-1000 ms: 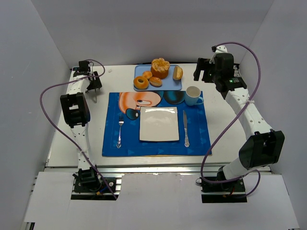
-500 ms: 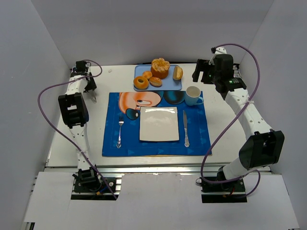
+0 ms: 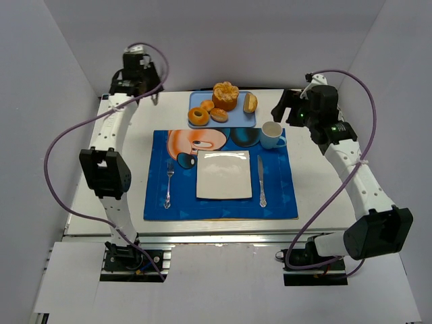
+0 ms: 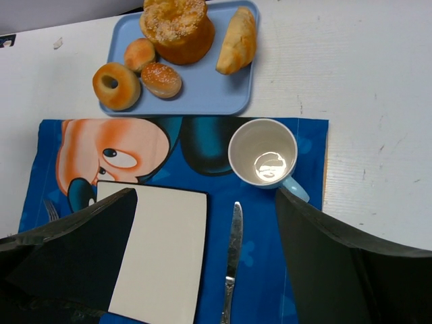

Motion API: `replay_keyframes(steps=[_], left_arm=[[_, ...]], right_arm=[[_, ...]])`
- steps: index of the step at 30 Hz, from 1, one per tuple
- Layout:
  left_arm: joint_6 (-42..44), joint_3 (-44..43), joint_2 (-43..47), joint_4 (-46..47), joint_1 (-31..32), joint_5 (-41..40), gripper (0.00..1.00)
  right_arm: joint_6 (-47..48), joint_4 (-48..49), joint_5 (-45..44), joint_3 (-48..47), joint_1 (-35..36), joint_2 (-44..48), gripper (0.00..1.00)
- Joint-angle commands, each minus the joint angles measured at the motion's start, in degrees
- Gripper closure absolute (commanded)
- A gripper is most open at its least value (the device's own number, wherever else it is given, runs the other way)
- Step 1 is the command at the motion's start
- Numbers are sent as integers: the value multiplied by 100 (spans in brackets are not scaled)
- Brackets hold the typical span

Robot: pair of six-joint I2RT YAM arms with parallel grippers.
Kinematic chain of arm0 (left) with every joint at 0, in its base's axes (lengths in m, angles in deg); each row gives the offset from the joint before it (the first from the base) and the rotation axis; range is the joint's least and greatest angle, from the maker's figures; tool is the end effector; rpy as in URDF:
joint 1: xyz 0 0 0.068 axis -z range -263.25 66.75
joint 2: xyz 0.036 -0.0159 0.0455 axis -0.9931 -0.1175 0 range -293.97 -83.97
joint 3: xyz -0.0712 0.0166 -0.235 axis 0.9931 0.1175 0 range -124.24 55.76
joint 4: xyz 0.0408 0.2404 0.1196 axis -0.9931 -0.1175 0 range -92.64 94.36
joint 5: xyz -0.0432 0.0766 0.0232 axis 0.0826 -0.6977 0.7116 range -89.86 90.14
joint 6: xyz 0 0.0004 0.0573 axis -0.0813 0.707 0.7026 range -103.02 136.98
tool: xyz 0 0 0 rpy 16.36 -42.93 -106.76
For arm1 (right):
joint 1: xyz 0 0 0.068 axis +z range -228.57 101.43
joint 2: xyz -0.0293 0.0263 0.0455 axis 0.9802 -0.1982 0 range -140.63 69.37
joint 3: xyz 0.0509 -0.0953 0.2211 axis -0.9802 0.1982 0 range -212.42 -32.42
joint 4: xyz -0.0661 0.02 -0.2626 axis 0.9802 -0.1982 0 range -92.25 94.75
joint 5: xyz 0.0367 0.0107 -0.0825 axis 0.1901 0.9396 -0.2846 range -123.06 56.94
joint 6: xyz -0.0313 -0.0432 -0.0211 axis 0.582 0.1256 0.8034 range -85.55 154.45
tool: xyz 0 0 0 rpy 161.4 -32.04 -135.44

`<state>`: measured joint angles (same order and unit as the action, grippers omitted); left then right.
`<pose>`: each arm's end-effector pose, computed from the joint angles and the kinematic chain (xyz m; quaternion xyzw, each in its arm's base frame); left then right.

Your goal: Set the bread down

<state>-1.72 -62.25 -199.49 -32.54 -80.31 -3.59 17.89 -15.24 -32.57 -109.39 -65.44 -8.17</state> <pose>0.4688 -0.0215 0.3331 -0.1362 0.8737 -0.0593 0.4632 0.3238 0.0759 0.3614 0.0221 0.8216 0.1494 0.5497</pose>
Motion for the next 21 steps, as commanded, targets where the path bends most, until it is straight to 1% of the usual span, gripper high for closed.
replay_keyframes(steps=[1,5,13,17,21], left_arm=[[-371,33,135,-598,400,723,44],[-731,375,293,-467,532,1216,45],[-723,604,276,-625,672,1436,43],[-758,806,346,-590,699,1612,41],[-784,1096,382,-397,734,1709,41]], right_arm=[[-181,188,214,94,-21,230,11],[-164,258,206,121,-29,353,11],[-172,294,206,165,-21,511,11],[-172,294,214,226,-29,555,11],[-172,294,206,261,-21,582,11]])
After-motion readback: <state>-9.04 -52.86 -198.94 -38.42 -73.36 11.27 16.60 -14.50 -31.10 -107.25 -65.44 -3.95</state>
